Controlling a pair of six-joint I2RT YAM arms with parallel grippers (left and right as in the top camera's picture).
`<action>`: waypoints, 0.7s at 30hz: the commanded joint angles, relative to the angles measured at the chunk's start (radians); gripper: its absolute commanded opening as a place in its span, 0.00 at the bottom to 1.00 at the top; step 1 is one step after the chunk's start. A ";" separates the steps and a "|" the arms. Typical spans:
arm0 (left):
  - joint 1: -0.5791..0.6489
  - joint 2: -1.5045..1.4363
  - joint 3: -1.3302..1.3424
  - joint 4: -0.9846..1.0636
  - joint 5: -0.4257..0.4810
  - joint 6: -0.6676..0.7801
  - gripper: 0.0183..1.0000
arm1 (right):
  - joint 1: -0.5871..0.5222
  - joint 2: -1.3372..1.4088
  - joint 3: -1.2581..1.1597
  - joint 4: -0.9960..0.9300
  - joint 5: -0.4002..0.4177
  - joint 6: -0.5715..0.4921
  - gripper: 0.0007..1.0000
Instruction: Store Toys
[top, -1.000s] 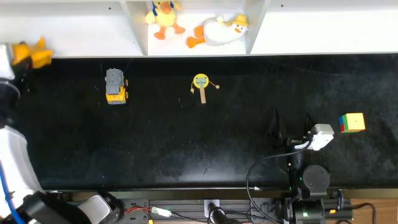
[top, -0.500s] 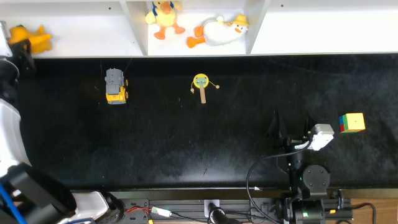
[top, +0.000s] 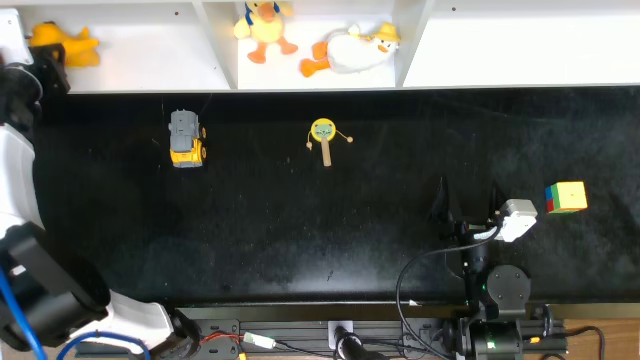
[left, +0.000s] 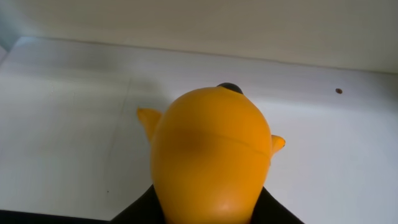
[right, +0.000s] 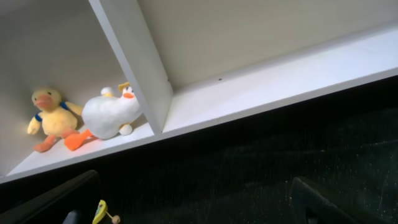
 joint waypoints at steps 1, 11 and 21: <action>0.000 0.027 0.035 0.002 -0.019 -0.027 0.23 | 0.005 -0.010 -0.013 0.005 0.008 0.005 0.99; -0.030 0.031 0.077 -0.084 -0.132 -0.027 0.23 | 0.005 -0.010 -0.013 0.005 0.007 0.005 1.00; -0.050 0.031 0.216 -0.228 -0.192 -0.021 0.23 | 0.005 -0.010 -0.013 0.005 0.008 0.005 0.99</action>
